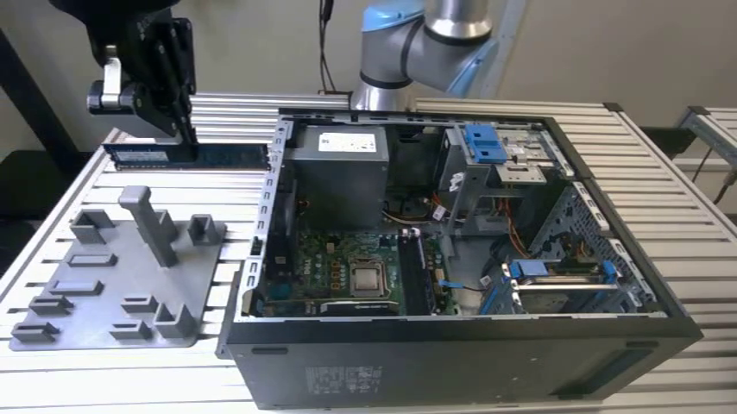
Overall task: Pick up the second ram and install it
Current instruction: 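Pick up the second ram and move it above second insertion slot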
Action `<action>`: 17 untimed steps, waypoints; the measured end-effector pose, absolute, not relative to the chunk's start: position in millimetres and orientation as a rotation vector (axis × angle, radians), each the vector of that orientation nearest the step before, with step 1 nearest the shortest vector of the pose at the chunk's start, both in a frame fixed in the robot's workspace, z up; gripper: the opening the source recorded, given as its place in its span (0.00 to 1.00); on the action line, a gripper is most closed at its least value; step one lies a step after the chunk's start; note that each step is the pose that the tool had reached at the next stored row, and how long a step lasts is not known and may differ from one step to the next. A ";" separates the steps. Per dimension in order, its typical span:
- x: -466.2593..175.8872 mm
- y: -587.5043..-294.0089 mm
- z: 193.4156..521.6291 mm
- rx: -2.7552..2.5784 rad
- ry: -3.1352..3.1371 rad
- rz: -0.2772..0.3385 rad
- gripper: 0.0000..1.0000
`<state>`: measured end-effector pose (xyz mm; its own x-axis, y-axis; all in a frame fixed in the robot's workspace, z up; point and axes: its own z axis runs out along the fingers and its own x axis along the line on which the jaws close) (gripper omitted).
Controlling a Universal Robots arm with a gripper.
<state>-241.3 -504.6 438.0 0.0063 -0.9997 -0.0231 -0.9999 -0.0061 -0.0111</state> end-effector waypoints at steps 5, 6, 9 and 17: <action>-225.3 -504.6 438.0 -2.211 2.197 0.013 0.14; -222.1 -504.6 438.1 -2.211 2.198 0.013 0.14; -212.7 -504.6 438.0 -2.211 2.198 0.014 0.14; -188.7 -504.6 438.0 -2.211 2.198 0.014 0.14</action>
<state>-188.7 -504.6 438.0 0.0063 -0.9997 -0.0231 -0.9999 -0.0061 -0.0109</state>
